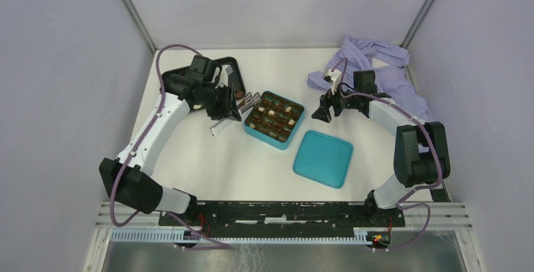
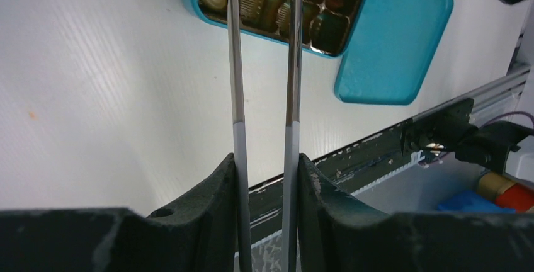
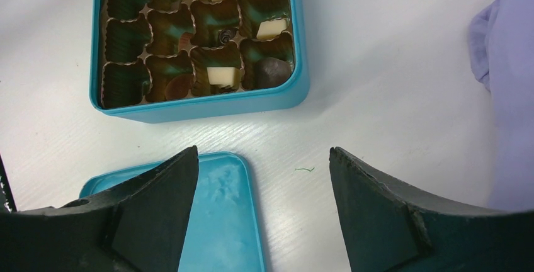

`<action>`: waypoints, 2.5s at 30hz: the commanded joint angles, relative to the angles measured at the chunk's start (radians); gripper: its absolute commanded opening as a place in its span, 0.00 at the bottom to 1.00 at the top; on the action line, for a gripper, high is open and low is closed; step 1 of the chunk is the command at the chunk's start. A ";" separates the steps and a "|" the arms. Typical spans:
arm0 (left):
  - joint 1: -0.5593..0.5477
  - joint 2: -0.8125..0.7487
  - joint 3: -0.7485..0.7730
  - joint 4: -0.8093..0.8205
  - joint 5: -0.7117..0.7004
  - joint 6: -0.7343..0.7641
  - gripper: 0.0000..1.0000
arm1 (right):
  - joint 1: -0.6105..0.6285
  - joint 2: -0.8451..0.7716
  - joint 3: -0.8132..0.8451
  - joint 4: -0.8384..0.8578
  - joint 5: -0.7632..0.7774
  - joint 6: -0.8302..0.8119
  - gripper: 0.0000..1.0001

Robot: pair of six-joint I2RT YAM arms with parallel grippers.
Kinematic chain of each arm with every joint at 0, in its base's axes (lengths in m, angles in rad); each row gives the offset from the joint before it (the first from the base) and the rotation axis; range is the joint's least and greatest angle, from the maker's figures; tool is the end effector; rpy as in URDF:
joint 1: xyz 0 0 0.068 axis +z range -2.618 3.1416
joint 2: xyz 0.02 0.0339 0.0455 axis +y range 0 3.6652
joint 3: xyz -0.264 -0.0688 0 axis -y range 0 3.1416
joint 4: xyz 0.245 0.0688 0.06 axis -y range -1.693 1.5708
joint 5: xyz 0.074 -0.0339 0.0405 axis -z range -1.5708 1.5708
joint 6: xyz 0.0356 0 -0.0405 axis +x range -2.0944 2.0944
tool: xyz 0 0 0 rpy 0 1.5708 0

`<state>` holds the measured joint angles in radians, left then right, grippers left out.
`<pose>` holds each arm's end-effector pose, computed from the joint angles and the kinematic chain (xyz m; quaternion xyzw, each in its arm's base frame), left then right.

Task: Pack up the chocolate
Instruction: Adjust the packing box at the center of the board.

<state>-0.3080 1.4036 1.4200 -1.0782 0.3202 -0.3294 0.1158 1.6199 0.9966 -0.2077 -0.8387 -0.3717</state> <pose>0.2564 -0.0933 0.3437 0.0299 0.9558 -0.2244 0.1877 0.3276 0.0648 0.2107 -0.3484 0.7909 0.3344 0.3759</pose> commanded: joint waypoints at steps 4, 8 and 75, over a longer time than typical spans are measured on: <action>-0.151 -0.018 0.002 -0.024 -0.017 -0.071 0.14 | -0.002 -0.001 0.030 0.006 -0.028 -0.012 0.82; -0.224 0.006 0.010 -0.062 -0.079 -0.077 0.14 | -0.001 -0.008 0.025 0.009 -0.025 -0.012 0.82; -0.290 -0.079 0.158 -0.036 -0.283 -0.086 0.16 | 0.320 0.170 0.551 -0.026 0.640 -0.218 0.00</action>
<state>-0.5915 1.3876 1.5383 -1.1942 0.0540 -0.3935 0.4320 1.9182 1.5536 -0.3801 -0.2901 -0.5739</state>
